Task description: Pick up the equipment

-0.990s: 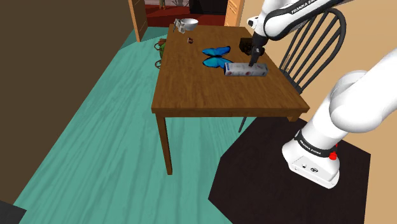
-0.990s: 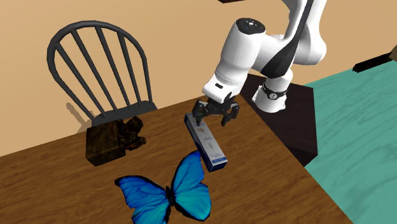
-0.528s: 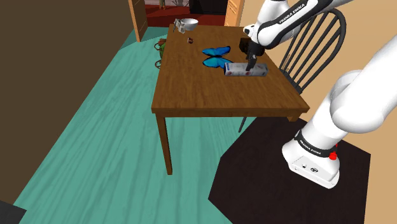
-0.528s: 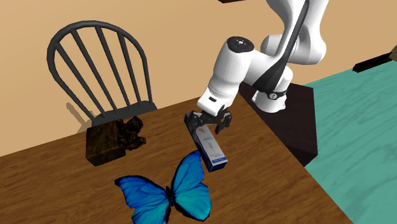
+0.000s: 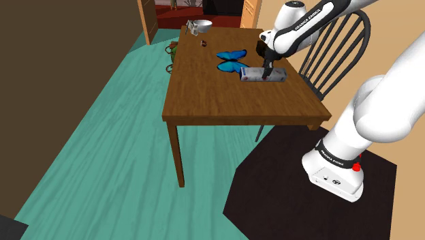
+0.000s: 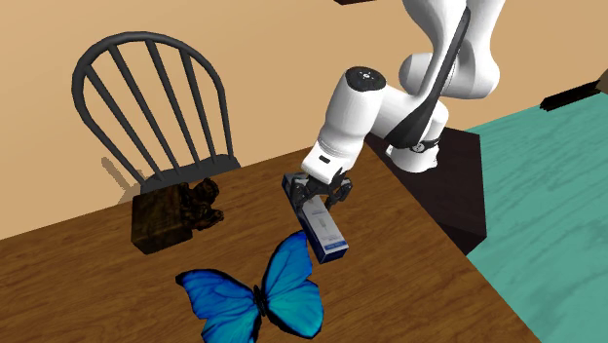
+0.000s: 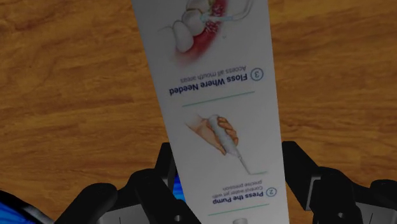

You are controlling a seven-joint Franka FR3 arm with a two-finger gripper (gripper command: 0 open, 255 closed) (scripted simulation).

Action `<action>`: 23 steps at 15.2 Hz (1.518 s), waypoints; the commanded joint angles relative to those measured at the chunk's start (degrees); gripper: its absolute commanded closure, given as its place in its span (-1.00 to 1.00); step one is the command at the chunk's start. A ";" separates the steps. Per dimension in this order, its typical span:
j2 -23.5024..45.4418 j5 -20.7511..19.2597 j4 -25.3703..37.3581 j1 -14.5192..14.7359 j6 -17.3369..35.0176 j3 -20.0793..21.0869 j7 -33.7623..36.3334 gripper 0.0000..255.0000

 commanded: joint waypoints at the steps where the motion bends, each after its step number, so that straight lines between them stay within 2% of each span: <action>1: 0.10 0.05 -0.03 0.01 0.04 0.00 0.02 1.00; 6: 0.06 0.04 -0.02 0.00 0.00 -0.01 0.00 1.00; 13: -5.30 -2.25 1.68 -0.61 -6.74 1.10 1.24 1.00; 21: -10.27 -3.14 4.34 -1.00 -14.16 2.56 1.56 1.00; 23: -10.35 -3.15 4.39 -1.01 -14.30 2.59 1.56 1.00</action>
